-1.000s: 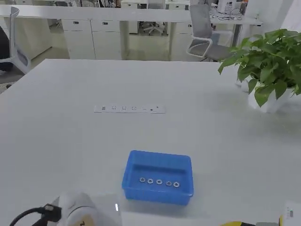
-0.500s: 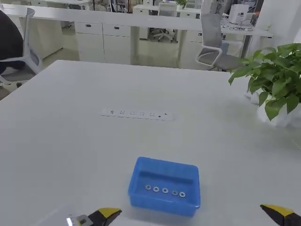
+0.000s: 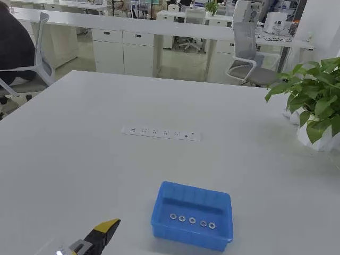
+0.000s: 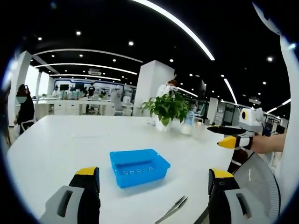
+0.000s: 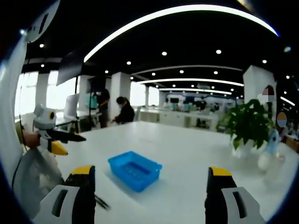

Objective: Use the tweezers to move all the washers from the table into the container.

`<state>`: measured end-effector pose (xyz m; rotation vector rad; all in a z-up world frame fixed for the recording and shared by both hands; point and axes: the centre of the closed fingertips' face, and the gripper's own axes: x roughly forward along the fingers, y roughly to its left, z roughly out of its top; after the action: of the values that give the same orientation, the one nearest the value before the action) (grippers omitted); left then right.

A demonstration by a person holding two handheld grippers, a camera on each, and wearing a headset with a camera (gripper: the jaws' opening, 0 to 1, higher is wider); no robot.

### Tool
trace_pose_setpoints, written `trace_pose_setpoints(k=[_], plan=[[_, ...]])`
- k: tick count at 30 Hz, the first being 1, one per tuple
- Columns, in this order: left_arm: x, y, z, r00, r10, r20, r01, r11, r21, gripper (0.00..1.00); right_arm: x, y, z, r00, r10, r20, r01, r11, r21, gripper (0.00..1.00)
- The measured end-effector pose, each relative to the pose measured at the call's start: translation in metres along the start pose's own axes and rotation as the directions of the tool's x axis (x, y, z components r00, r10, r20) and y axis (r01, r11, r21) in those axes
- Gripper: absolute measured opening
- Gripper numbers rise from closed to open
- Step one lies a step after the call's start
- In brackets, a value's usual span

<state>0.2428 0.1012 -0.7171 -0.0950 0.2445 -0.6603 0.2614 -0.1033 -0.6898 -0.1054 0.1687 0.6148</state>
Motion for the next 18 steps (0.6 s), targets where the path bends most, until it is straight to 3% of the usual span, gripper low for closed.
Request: trace_pose_setpoints(k=[5,8,11,13,15,18], plan=[[-0.002,0.008,0.003,0.9991,0.036,0.024,-0.036,0.999,-0.008,0.99,0.003,-0.002,-0.009,1.0000,0.005,-0.005,-0.004,0.998,0.060,0.97],[-0.003,0.011,0.004,0.9980,0.057,0.028,-0.057,0.998,-0.011,0.99,0.003,-0.003,-0.006,0.9999,0.004,0.014,-0.004,0.998,0.057,0.92],[-0.003,0.015,0.000,0.9967,0.081,0.011,-0.081,0.997,-0.012,0.99,0.001,-0.007,-0.007,0.9997,-0.026,0.000,0.026,0.996,0.084,0.90],[-0.003,0.015,-0.002,0.9967,0.081,0.000,-0.081,0.997,-0.016,0.99,-0.002,-0.011,-0.002,0.9982,-0.055,0.024,0.053,0.995,0.079,0.90],[-0.003,0.014,-0.001,0.9969,0.078,0.005,-0.078,0.997,-0.015,0.99,-0.005,-0.016,0.003,0.9956,-0.078,0.052,0.073,0.994,0.086,0.92],[-0.003,0.012,0.000,0.9974,0.071,0.009,-0.071,0.997,-0.014,0.99,-0.005,-0.019,0.000,0.9954,-0.089,0.036,0.085,0.992,0.095,0.92]])
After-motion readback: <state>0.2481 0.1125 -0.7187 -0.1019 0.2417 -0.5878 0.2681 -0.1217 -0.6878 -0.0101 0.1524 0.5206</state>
